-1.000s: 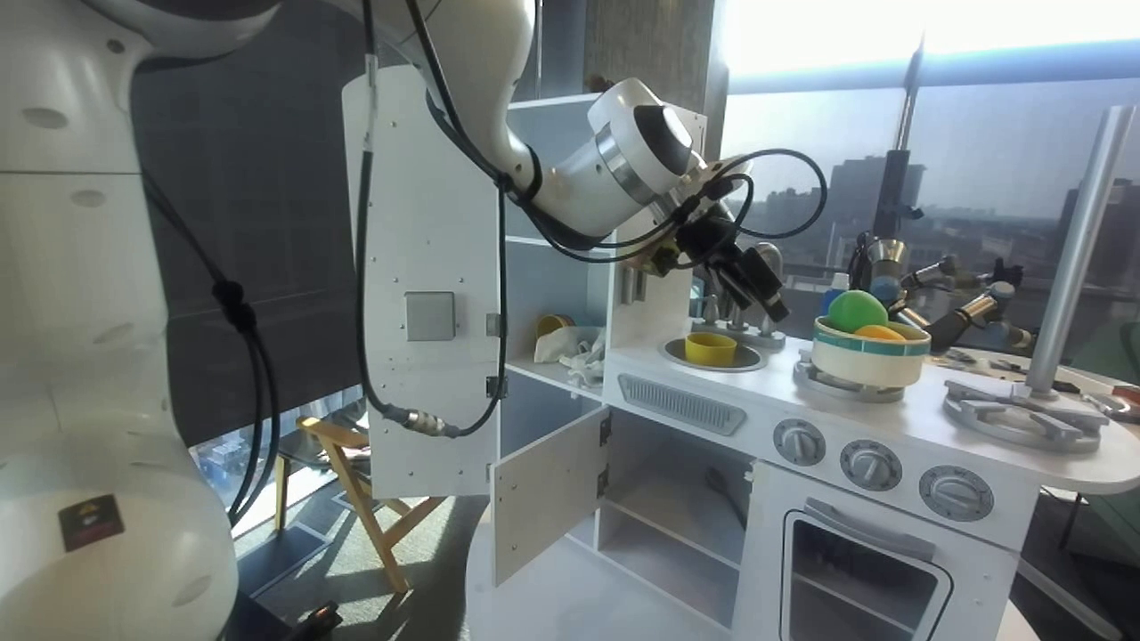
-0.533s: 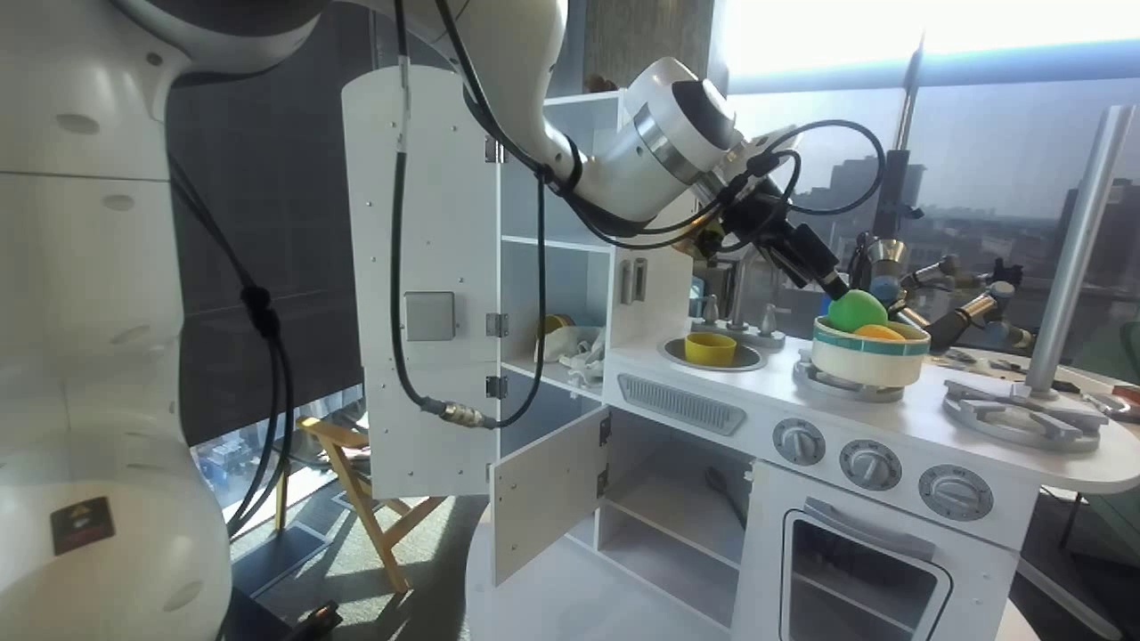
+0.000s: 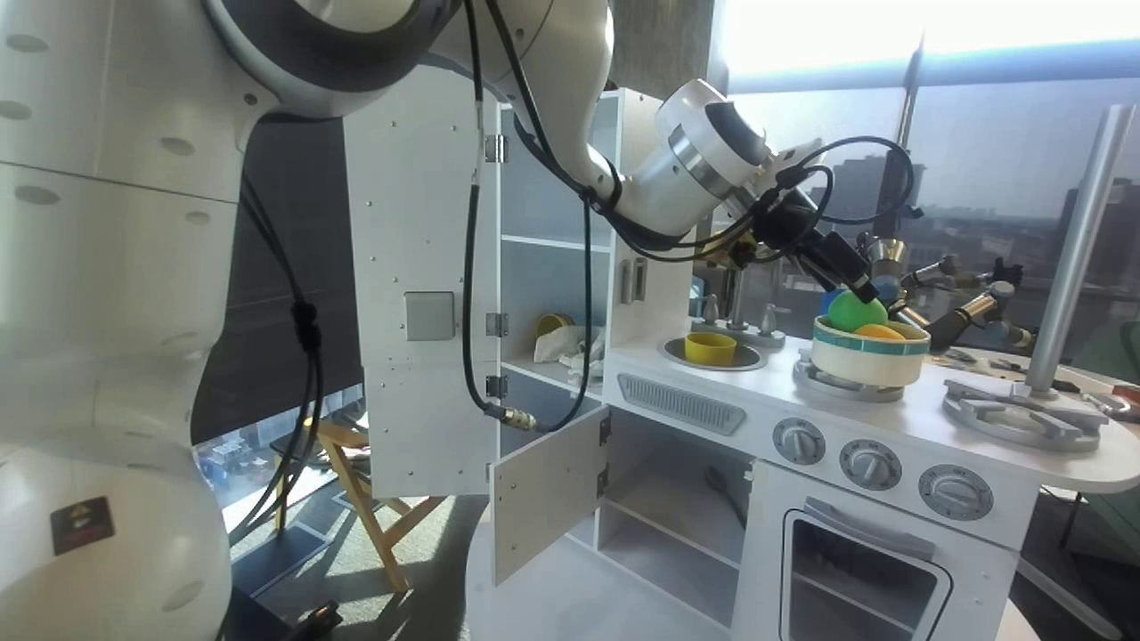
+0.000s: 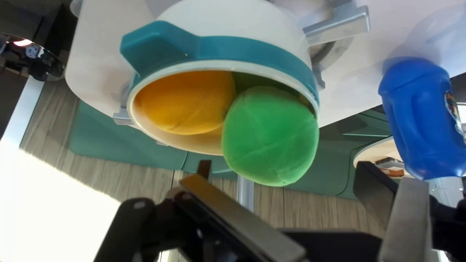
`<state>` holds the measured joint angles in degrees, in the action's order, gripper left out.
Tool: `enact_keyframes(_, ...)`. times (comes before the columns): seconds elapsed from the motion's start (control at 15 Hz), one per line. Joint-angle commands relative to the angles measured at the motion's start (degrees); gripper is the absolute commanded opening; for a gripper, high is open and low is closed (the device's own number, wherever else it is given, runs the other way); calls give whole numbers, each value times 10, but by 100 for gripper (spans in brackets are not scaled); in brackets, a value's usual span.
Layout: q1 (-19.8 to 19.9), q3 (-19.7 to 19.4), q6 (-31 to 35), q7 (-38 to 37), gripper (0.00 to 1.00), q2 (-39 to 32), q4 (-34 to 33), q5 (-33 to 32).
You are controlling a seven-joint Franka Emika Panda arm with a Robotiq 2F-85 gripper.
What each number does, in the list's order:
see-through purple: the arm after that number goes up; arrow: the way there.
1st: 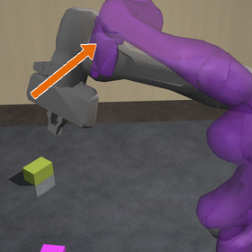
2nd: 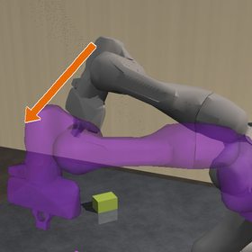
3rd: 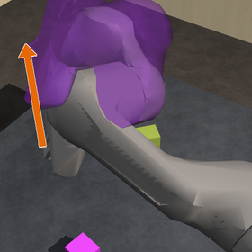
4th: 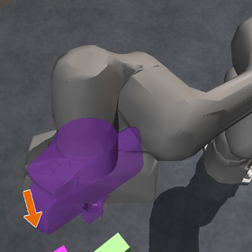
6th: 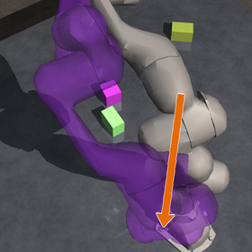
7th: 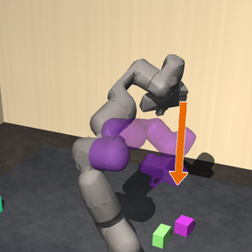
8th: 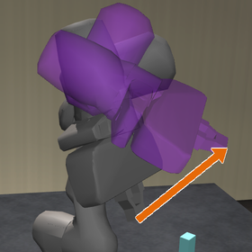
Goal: Remove the object from the shelf
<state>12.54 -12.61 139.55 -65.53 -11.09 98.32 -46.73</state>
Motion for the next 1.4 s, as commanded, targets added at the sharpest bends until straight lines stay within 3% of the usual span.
enact_keyframes(0.0,-5,-12,10,3,100,-34,-44,18)
enact_keyframes(0.2,-10,-15,-9,7,100,-30,-41,28)
enact_keyframes(0.27,-11,-15,-12,7,75,-28,-40,28)
enact_keyframes(0.33,-11,-16,-18,8,74,-27,-39,30)
enact_keyframes(0.67,-13,-21,-43,3,34,-23,-38,33)
enact_keyframes(0.93,-20,-31,-53,-20,8,-12,-38,-1)
enact_keyframes(1.0,-21,-32,-56,-23,5,-8,-41,-6)
enact_keyframes(1.33,-28,-25,-34,-59,8,17,-38,-33)
